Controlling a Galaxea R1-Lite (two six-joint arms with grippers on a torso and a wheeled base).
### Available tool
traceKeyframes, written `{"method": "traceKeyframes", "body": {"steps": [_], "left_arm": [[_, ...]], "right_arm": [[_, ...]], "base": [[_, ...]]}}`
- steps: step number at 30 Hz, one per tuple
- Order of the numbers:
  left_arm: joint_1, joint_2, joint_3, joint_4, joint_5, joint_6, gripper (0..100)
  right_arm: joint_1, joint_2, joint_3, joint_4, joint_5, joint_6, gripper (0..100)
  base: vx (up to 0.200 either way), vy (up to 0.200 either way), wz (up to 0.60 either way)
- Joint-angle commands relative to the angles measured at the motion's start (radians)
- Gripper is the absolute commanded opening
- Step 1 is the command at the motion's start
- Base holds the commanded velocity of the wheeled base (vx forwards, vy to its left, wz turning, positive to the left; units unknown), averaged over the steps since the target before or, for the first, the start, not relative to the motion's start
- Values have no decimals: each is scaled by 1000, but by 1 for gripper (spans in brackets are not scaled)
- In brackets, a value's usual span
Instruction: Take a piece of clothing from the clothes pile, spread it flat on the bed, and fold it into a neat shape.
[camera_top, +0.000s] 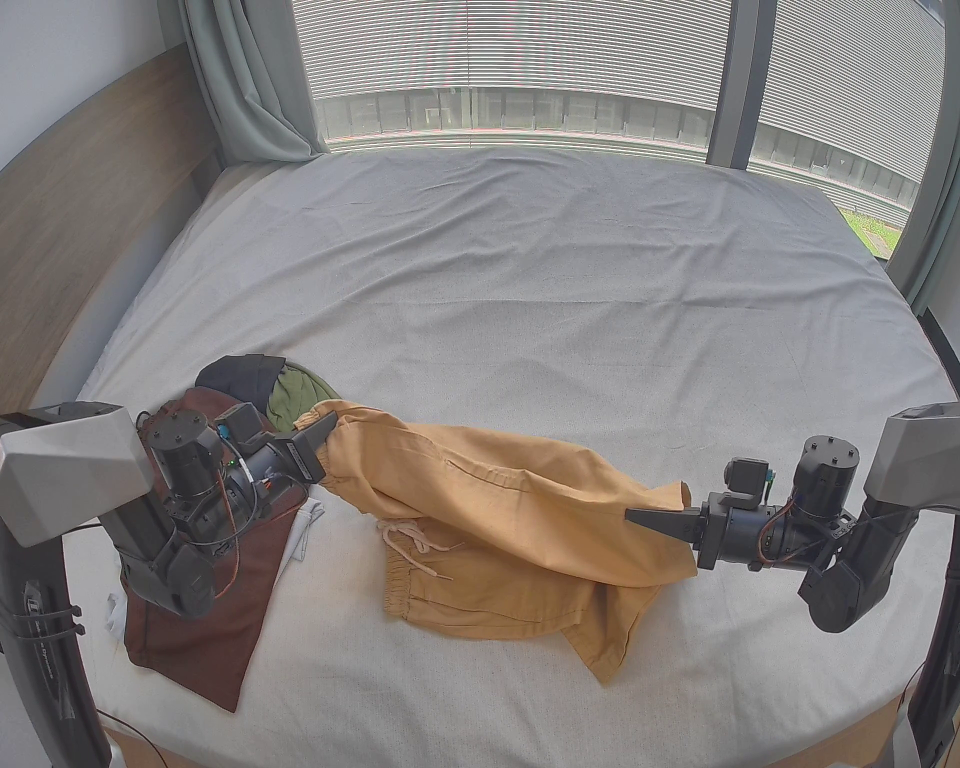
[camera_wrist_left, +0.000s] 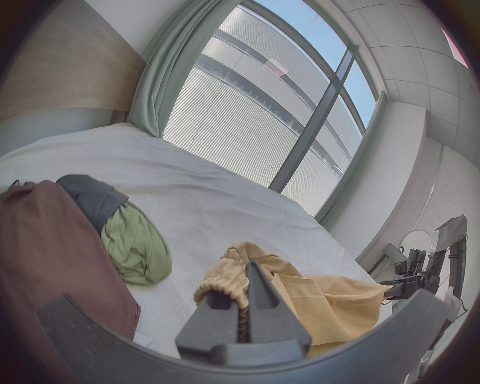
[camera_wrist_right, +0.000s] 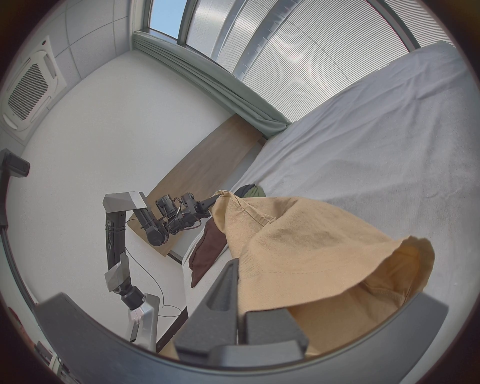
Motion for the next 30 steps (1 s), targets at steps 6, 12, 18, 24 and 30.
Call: {"method": "traceKeyframes", "body": {"steps": [6,12,18,24,30], "left_arm": [[10,-102,2,-1,-70,2,0],[10,-123,3,-1,-74,3,0],[19,-157,10,1,-99,0,0],[35,-171,5,1,-122,0,0],[41,-177,3,-1,-129,2,0]], "right_arm": [[-12,-110,-1,-1,0,33,0],[-24,-121,-7,-1,0,34,0],[-33,-137,-9,-1,-1,37,0],[-35,-166,-10,-1,-1,53,0],[-35,-196,-10,-1,-12,96,0]], "base": [[0,0,0],[0,0,0],[0,0,0],[0,0,0],[0,0,0]]}}
